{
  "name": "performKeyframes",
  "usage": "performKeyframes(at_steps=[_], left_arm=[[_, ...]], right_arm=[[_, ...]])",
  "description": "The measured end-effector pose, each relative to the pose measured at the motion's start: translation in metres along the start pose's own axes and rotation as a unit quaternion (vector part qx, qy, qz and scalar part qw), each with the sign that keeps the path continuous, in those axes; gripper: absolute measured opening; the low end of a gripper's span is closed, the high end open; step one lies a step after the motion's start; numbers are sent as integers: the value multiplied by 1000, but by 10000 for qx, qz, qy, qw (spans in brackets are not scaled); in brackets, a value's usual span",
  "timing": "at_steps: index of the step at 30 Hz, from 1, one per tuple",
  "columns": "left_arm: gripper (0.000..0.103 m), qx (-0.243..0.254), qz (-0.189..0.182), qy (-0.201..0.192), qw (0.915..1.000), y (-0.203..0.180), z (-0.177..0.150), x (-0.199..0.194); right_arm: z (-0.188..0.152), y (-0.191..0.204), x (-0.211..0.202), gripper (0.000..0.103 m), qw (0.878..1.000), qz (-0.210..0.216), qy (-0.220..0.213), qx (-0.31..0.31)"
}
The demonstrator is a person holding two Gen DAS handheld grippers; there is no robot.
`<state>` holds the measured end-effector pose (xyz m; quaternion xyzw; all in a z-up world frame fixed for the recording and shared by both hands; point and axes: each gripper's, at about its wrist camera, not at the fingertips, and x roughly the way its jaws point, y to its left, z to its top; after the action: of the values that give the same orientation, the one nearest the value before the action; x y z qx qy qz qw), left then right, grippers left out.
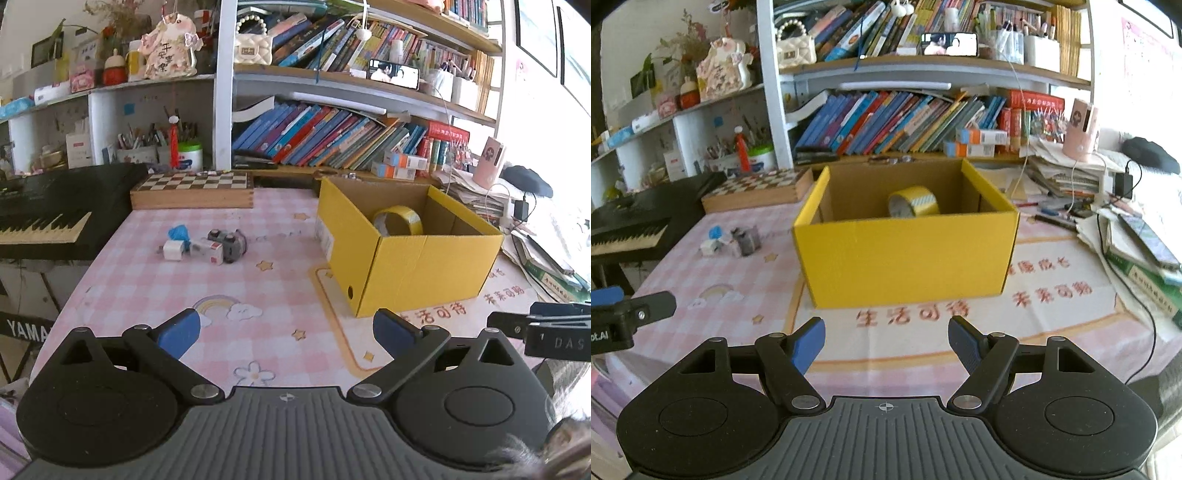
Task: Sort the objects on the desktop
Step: 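Withdraw both open grippers from the box and move toward the remaining table items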
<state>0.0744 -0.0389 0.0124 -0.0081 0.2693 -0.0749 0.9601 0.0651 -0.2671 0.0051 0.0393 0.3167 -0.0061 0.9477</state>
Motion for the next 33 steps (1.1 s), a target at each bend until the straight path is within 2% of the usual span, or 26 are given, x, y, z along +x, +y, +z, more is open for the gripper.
performKeyframes(at_steps=[17, 33], left_arm=[[101, 174, -156, 276, 9993, 29, -23, -20], [101, -41, 80, 268, 9996, 71, -35, -38]], right_arm=[[-30, 50, -13, 76, 9994, 137, 308, -112], [-39, 97, -14, 76, 9972, 437, 413, -445]])
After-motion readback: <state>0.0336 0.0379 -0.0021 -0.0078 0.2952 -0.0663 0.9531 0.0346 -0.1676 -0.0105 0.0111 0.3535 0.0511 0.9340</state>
